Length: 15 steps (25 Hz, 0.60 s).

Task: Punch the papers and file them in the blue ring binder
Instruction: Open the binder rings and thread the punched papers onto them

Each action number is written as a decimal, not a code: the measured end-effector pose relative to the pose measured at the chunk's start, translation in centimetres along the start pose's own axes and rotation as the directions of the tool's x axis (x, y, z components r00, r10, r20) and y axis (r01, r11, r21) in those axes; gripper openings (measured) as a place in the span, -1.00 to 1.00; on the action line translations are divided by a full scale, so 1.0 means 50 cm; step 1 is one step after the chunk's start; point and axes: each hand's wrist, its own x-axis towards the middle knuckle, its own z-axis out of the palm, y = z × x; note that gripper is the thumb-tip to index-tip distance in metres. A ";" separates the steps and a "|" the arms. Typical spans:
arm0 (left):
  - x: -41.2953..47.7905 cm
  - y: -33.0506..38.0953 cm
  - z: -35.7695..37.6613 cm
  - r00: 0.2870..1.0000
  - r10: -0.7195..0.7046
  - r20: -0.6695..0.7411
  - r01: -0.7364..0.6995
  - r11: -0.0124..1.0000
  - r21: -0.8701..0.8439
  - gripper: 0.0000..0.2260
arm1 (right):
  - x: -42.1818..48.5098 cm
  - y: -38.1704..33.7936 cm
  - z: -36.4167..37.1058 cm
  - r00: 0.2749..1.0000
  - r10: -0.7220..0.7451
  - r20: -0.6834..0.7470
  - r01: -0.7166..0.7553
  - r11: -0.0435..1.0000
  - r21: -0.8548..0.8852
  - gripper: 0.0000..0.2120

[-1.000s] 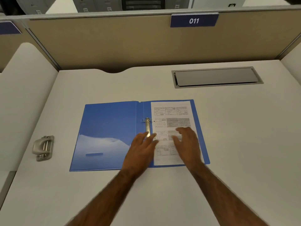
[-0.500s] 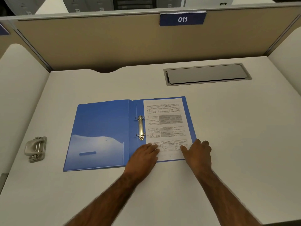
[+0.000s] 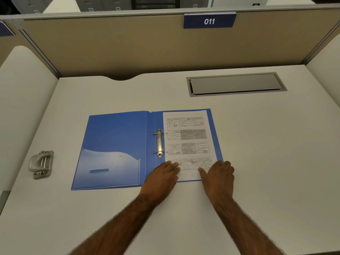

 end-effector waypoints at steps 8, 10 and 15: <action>-0.001 -0.002 0.001 1.000 0.005 -0.009 -0.005 1.000 0.001 -0.59 | 0.059 -0.015 -0.030 0.978 0.074 0.193 -0.162 0.852 0.497 -0.41; -0.002 0.000 -0.003 0.999 0.018 -0.026 -0.018 1.000 0.007 -0.60 | 0.091 -0.017 -0.050 0.966 0.100 0.239 -0.228 0.765 0.602 -0.45; -0.002 0.000 -0.005 0.998 0.034 -0.053 -0.034 0.999 0.007 -0.62 | 0.156 -0.034 -0.094 0.918 -0.039 0.394 -0.303 0.570 0.763 -0.80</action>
